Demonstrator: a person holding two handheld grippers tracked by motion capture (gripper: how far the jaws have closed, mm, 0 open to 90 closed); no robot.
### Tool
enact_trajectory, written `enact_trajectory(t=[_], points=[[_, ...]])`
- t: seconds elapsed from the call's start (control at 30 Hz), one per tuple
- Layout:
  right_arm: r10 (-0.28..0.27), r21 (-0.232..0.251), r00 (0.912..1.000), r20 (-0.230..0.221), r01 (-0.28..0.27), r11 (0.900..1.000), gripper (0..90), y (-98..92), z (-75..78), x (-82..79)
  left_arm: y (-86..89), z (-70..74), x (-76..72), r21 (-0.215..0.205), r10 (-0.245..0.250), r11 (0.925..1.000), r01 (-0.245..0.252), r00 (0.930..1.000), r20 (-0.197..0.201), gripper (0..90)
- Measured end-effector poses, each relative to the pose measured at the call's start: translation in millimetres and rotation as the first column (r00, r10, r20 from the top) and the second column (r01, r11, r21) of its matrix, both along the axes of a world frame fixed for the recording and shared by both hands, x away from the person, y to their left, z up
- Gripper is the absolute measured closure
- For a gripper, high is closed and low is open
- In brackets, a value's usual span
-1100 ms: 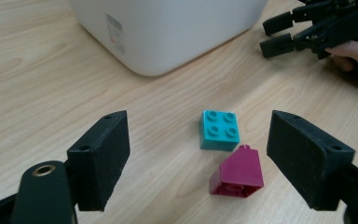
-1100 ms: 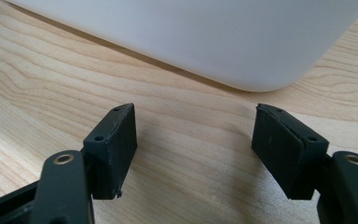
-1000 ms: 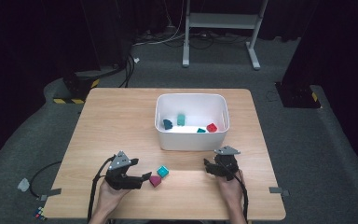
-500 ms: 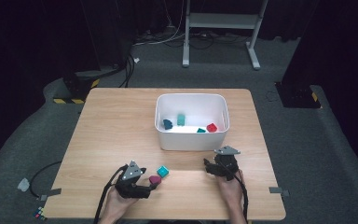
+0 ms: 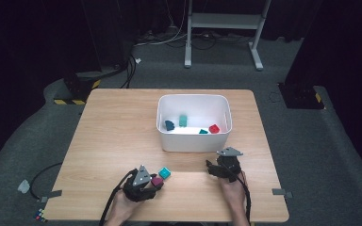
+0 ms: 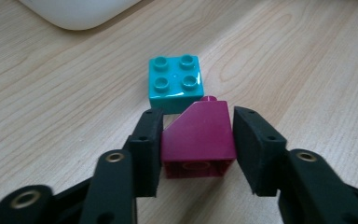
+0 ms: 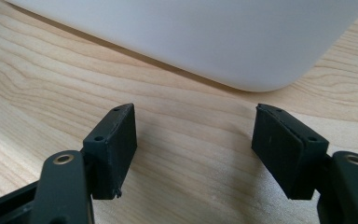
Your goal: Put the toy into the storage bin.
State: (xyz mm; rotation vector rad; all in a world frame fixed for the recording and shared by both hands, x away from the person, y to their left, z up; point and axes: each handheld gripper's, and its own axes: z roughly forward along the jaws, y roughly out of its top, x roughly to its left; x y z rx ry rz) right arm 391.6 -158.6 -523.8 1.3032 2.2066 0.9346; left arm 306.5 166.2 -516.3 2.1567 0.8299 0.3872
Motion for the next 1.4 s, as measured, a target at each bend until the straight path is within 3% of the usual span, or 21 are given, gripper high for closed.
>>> enact_trajectory(t=[0.23, 0.4, 0.5, 0.6, 0.7, 0.93, 1.13, 1.23, 1.4], points=[[0.0, 0.0, 1.0, 0.0, 0.0, 1.0, 30.6, 0.0, 0.0, 0.0, 2.4, 2.7, -0.7, -0.009, -0.007, 0.9999, 0.007, 1.0, -0.001, 58.4], [0.0, 0.0, 1.0, 0.0, 0.0, 1.0, 30.6, 0.1, 0.0, 0.0, 8.3, 13.5, -1.4, -0.029, -0.009, 0.9996, 0.009, 0.9999, 0.011, 58.5], [0.001, -0.001, 1.0, 0.001, -0.001, 1.0, 30.6, 0.0, 0.0, 0.0, 11.4, 18.8, -0.1, -0.06, -0.02, 0.998, 0.019, 0.9996, -0.02, 58.6], [0.0, 0.0, 1.0, 0.0, 0.0, 1.0, 30.6, 0.1, 0.0, -0.1, 12.9, 25.4, 0.7, -0.042, -0.03, 0.9987, 0.029, 0.9994, -0.016, 58.7], [0.001, -0.001, 1.0, 0.001, -0.001, 1.0, 30.6, 0.0, 0.0, 0.0, 16.2, 33.1, 2.8, -0.05, -0.028, 0.9984, 0.027, 0.9995, -0.016, 58.7], [0.001, -0.001, 1.0, 0.001, -0.001, 1.0, 30.6, 0.0, 0.0, 0.0, 28.3, 62.1, 11.0, -0.086, -0.018, 0.9961, 0.02, 0.9994, 0.028, 58.7], [0.001, -0.001, 1.0, 0.001, -0.001, 1.0, 30.6, 0.1, 0.0, 0.0, 35.4, 82.3, 21.2, -0.116, -0.017, 0.9931, 0.021, 0.9991, 0.039, 58.7], [0.001, -0.001, 1.0, 0.001, -0.001, 1.0, 30.6, 0.1, 0.0, 0.0, 38.0, 89.3, 29.4, -0.156, -0.03, 0.9871, 0.035, 0.9991, 0.029, 58.8], [0.001, -0.002, 1.0, 0.001, -0.001, 1.0, 30.6, 0.1, 0.0, 0.0, 38.7, 95.6, 40.4, -0.178, -0.046, 0.9829, 0.047, 0.9989, 0.01, 58.8]])
